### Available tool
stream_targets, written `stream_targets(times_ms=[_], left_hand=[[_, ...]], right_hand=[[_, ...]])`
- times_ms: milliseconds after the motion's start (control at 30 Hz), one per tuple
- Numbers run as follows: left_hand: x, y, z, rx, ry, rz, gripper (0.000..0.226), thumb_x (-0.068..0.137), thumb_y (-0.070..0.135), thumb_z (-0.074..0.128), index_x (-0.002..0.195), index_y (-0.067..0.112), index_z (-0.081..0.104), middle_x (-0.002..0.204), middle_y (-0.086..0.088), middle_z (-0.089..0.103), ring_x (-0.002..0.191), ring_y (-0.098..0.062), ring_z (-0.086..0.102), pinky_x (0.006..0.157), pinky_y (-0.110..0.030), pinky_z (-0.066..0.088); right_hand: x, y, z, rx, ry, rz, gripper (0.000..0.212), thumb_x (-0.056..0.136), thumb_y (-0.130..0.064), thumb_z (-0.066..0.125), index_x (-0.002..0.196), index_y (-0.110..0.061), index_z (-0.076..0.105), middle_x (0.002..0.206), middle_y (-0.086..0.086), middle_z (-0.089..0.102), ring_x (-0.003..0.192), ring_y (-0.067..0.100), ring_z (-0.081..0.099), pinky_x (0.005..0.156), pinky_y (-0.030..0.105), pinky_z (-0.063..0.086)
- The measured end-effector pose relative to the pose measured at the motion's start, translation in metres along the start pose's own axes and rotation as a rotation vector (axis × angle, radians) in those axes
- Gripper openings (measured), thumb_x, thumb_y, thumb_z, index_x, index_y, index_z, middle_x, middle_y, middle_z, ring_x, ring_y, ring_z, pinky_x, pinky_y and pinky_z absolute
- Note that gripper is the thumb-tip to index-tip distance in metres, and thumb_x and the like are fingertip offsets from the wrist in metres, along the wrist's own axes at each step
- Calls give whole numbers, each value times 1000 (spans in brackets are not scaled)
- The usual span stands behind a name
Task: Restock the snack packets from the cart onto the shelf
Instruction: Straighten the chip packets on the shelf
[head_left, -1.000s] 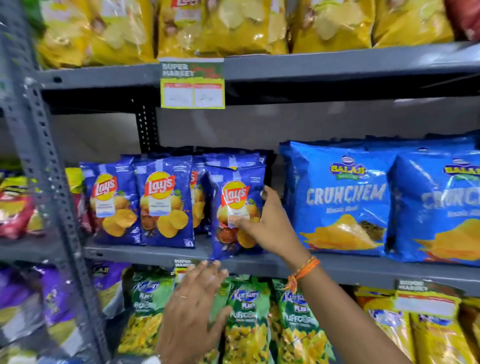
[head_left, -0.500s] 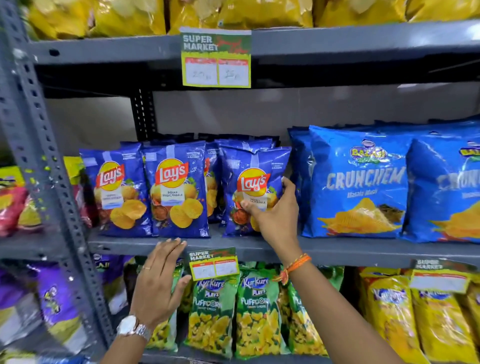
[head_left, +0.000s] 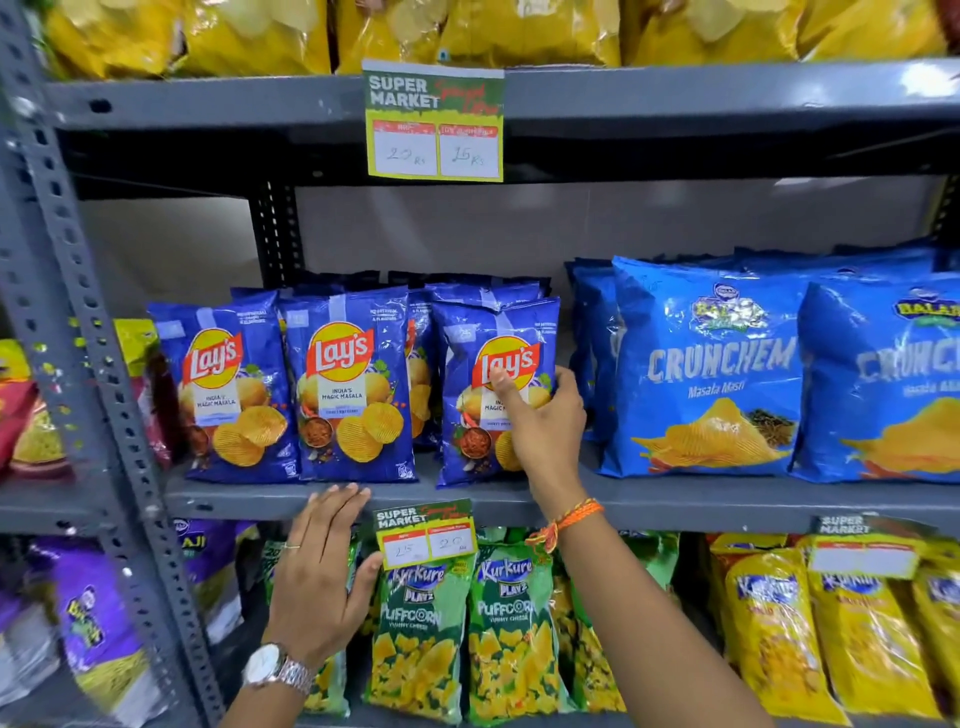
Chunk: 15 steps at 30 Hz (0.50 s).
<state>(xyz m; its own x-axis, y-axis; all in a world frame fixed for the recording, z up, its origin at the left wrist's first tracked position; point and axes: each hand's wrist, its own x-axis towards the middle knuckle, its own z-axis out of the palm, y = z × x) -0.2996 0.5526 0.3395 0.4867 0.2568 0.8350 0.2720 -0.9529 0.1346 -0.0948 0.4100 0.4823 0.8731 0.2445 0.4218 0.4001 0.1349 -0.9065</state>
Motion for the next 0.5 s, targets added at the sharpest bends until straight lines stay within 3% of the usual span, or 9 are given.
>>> stream_targets(times_ms=[100, 267, 400, 500], left_hand=[[0, 1, -2, -6, -2, 4, 61, 105, 49, 33, 145, 7, 50, 143, -11, 55, 136, -30, 49, 127, -36, 20], [0, 3, -2, -1, 4, -8, 60, 104, 48, 33, 144, 6, 50, 142, -12, 56, 136, -31, 49, 125, -42, 24], [-1, 4, -2, -3, 3, -11, 60, 104, 48, 34, 145, 8, 49, 143, -11, 55, 137, -31, 49, 124, -44, 26], [0, 4, -3, -7, -4, -18, 59, 104, 48, 35, 145, 9, 49, 144, -10, 54, 137, -30, 48, 125, -42, 25]], right_hand=[[-5, -2, 4, 34, 27, 32, 66, 72, -55, 82, 121, -19, 57, 100, -4, 74, 89, 10, 73, 84, 39, 63], [-16, -7, 11, -23, 131, 20, 66, 71, -57, 81, 119, -24, 48, 104, -1, 71, 102, 24, 68, 98, 51, 52], [-22, -10, 16, -66, 165, 14, 64, 73, -62, 76, 116, -28, 43, 105, -2, 70, 105, 22, 65, 104, 51, 43], [-24, -14, 16, -74, 152, 27, 66, 69, -70, 71, 112, -32, 38, 103, -5, 68, 106, 22, 62, 97, 40, 34]])
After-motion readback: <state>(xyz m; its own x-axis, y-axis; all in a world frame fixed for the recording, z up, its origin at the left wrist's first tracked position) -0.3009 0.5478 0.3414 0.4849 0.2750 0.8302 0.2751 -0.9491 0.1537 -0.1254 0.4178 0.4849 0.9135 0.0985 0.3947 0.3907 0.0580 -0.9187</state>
